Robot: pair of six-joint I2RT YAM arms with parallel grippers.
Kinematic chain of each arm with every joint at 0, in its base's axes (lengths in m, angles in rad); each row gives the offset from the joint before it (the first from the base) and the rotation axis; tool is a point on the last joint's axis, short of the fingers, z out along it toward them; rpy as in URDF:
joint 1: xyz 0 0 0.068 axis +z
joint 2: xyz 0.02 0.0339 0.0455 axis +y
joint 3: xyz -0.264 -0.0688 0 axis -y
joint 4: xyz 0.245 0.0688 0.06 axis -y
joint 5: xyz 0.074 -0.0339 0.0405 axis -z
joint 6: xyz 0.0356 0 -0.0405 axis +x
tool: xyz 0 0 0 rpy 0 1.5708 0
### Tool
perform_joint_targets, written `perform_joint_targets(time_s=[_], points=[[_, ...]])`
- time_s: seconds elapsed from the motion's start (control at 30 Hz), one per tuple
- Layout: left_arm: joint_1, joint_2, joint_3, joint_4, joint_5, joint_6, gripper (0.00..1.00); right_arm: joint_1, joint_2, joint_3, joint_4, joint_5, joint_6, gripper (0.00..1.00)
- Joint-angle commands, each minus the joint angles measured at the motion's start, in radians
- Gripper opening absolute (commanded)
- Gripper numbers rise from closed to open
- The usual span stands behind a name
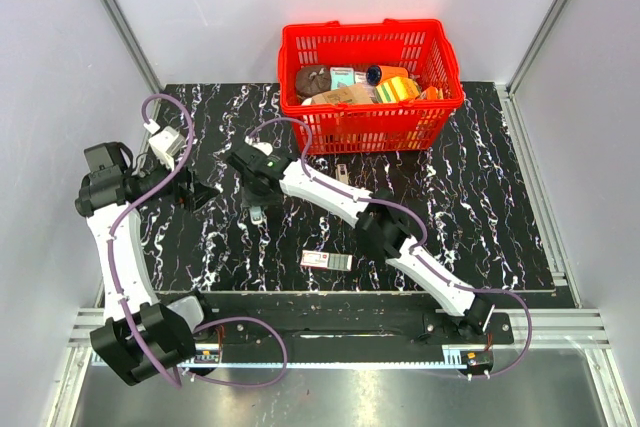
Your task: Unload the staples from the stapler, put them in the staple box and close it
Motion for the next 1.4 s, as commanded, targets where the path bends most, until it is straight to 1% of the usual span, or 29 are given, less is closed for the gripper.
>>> perform_joint_targets(time_s=[0.0, 0.1, 0.17, 0.3, 0.37, 0.53, 0.6, 0.63, 0.67, 0.73, 0.77, 0.8, 0.83, 0.93, 1.07, 1.17, 1.23, 1.3, 1.37], points=[[0.005, -0.004, 0.004, 0.027, 0.005, -0.012, 0.84, 0.012, 0.008, 0.032, 0.017, -0.036, 0.033, 0.52], [0.005, 0.013, 0.002, 0.029, -0.012, -0.012, 0.85, 0.013, -0.028, -0.003, 0.043, -0.050, 0.037, 0.59], [0.005, 0.020, -0.004, 0.044, -0.023, -0.022, 0.85, 0.009, -0.054, -0.022, 0.054, -0.056, 0.039, 0.61], [0.001, 0.031, -0.019, 0.113, -0.041, -0.071, 0.85, -0.007, -0.125, -0.069, 0.056, -0.058, 0.041, 0.62], [-0.021, 0.036, -0.027, 0.151, -0.079, -0.119, 0.85, -0.023, -0.197, -0.130, 0.069, -0.053, 0.024, 0.62], [-0.160, 0.037, -0.081, 0.275, -0.239, -0.212, 0.85, -0.056, -0.375, -0.353, 0.149, -0.030, -0.005, 0.63], [-0.258, 0.043, -0.101, 0.322, -0.311, -0.237, 0.86, -0.073, -0.459, -0.466, 0.189, -0.013, -0.016, 0.63], [-0.304, 0.051, -0.116, 0.338, -0.357, -0.240, 0.88, -0.084, -0.502, -0.524, 0.213, -0.009, -0.022, 0.63], [-0.358, 0.060, -0.127, 0.355, -0.401, -0.239, 0.96, -0.095, -0.554, -0.601, 0.242, -0.006, -0.025, 0.63], [-0.426, 0.071, -0.150, 0.414, -0.481, -0.252, 0.99, -0.119, -0.648, -0.757, 0.299, -0.006, -0.027, 0.64], [-0.435, 0.086, -0.148, 0.440, -0.503, -0.263, 0.99, -0.130, -0.692, -0.817, 0.313, 0.008, -0.028, 0.64], [-0.468, 0.111, -0.136, 0.454, -0.529, -0.277, 0.99, -0.139, -0.729, -0.867, 0.324, 0.023, -0.025, 0.64], [-0.489, 0.149, -0.119, 0.464, -0.571, -0.294, 0.99, -0.150, -0.763, -0.904, 0.327, 0.046, -0.025, 0.64], [-0.527, 0.223, -0.073, 0.495, -0.638, -0.352, 0.99, -0.172, -0.847, -1.016, 0.345, 0.092, -0.025, 0.64], [-0.630, 0.270, -0.081, 0.546, -0.690, -0.369, 0.99, -0.175, -0.916, -1.118, 0.356, 0.175, -0.028, 0.64], [-0.732, 0.301, -0.114, 0.579, -0.734, -0.325, 0.99, -0.178, -0.982, -1.198, 0.393, 0.210, -0.016, 0.64], [-0.780, 0.326, -0.131, 0.592, -0.770, -0.279, 0.99, -0.181, -1.030, -1.255, 0.422, 0.230, -0.009, 0.64], [-0.809, 0.359, -0.136, 0.587, -0.788, -0.249, 0.99, -0.193, -1.080, -1.301, 0.434, 0.249, -0.004, 0.64], [-0.823, 0.390, -0.139, 0.573, -0.813, -0.233, 0.96, -0.210, -1.119, -1.330, 0.433, 0.261, -0.005, 0.64]])
